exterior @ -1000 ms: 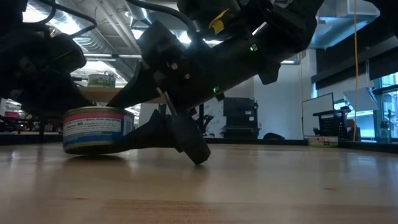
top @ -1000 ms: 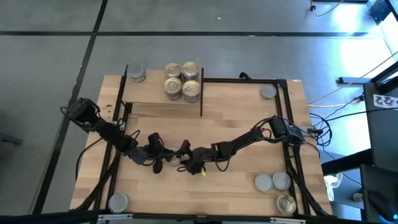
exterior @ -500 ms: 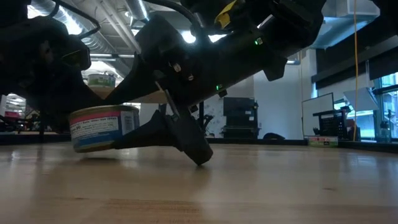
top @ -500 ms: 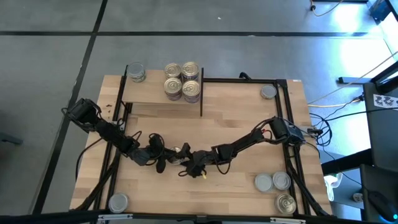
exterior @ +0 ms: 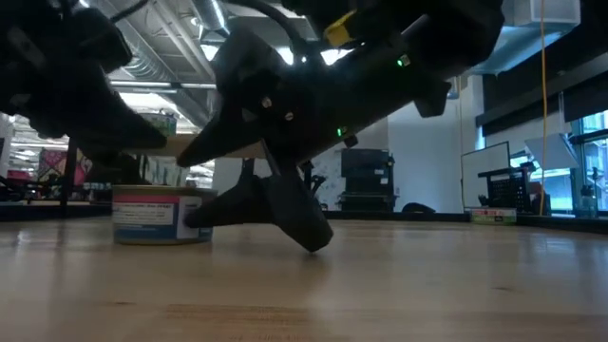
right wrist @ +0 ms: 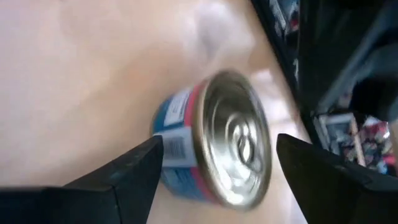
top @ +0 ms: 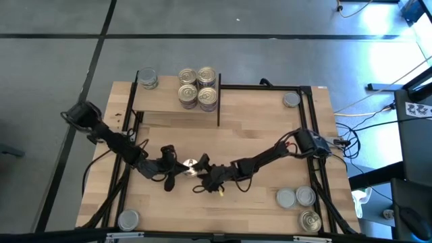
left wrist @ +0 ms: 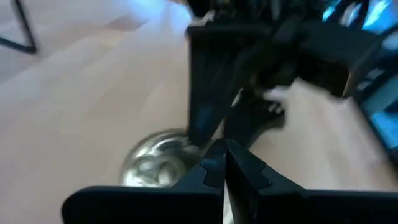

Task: Stack canned seafood by type on shelf
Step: Put the blue tuna can on the shelf

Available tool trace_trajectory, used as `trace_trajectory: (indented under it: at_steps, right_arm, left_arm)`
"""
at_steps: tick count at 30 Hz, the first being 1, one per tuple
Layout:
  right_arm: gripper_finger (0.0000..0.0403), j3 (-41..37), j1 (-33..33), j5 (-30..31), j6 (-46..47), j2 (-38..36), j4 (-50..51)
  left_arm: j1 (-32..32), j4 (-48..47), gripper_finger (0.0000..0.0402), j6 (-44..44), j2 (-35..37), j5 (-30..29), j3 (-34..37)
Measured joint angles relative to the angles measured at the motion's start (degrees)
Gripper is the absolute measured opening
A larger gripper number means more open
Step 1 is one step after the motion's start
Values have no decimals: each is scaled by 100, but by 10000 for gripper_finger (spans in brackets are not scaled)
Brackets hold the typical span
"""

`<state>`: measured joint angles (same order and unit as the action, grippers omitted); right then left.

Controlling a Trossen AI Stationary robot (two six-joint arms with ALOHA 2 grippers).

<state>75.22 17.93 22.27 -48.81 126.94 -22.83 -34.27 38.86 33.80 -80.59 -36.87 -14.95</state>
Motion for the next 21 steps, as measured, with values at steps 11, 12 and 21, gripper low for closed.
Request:
trace_trajectory:
  at_steps: [11, 12, 21]
  right_arm:
    - [312, 3, 27, -286, 516, -93, 413]
    - [312, 1, 27, -274, 507, -93, 354]
    - [312, 14, -167, -169, 263, -51, 386]
  left_arm:
    - [495, -1581, 1, -253, 356, 397, 21]
    - [546, -1595, 1, -276, 356, 376, 21]
    - [917, -1451, 1, 81, 329, 324, 142]
